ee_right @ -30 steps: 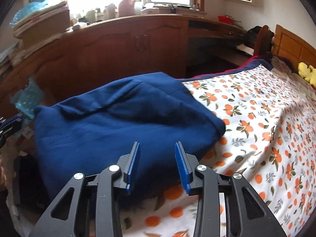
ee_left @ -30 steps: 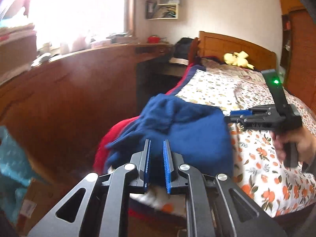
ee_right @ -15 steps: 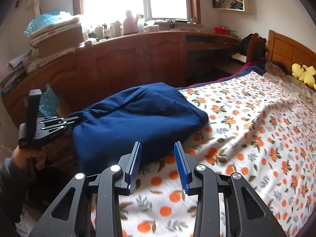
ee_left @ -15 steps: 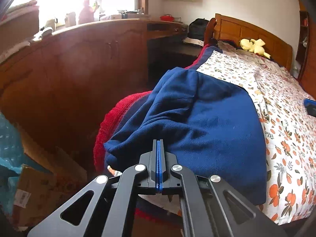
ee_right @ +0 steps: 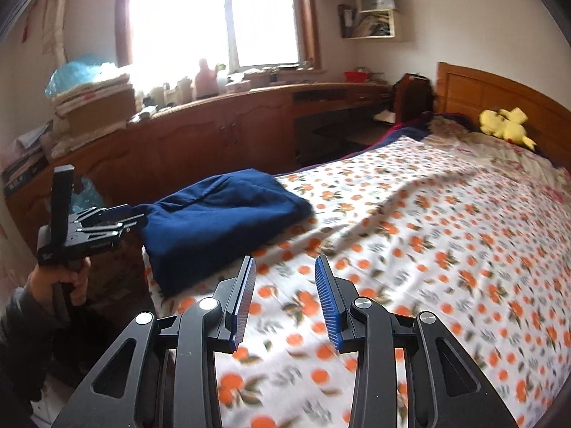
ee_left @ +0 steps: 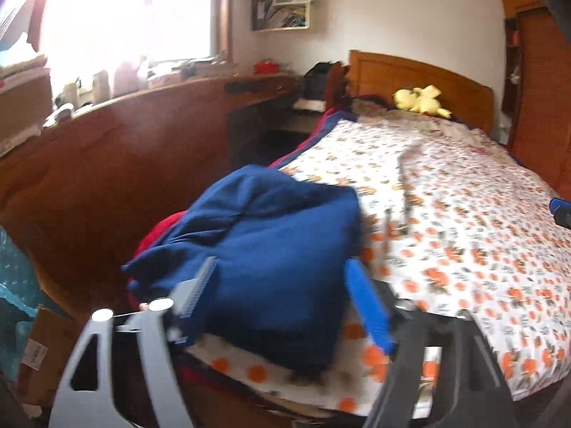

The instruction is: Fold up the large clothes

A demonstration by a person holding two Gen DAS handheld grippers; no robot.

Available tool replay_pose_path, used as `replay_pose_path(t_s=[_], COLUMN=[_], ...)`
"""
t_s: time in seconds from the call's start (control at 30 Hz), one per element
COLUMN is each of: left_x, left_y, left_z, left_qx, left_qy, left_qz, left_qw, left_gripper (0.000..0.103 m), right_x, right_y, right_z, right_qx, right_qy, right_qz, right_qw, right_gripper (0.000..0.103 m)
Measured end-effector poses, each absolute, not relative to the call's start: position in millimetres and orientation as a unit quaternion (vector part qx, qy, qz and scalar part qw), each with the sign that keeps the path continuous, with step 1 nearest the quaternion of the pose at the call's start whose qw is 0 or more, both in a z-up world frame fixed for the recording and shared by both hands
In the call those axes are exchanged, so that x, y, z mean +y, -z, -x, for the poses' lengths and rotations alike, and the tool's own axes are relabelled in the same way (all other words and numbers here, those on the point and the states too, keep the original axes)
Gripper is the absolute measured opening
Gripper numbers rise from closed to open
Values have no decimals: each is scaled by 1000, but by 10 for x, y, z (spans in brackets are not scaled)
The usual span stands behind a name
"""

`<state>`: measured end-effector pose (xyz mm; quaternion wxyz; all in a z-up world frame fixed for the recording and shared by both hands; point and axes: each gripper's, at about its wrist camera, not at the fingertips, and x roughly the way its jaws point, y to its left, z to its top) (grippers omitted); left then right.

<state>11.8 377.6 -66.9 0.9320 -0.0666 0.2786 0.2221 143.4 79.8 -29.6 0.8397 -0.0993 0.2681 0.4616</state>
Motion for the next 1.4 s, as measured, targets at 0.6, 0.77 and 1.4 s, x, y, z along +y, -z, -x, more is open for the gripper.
replay_pose_path(t_s=[0.6,0.77,1.4], left_x=[1598,1118,79], left_y=[429,353,-145], left_z=[-642,-726,-334], left_qx=[250,240,203], left_qy=[-61,-45,-3], left_qz=[23,4,-3], left_qw=[966,970,979], left_gripper=[101,101,101], right_x=[-1095,-1436,-2325], right_y=[223,168,-140], right_z=[-1116,-1024,-330], right_qx=[229,214,155], right_qy=[-308,-277,-178], right_qz=[60,42,-28], right_qw=[922,936,971], right_gripper=[68,86,96])
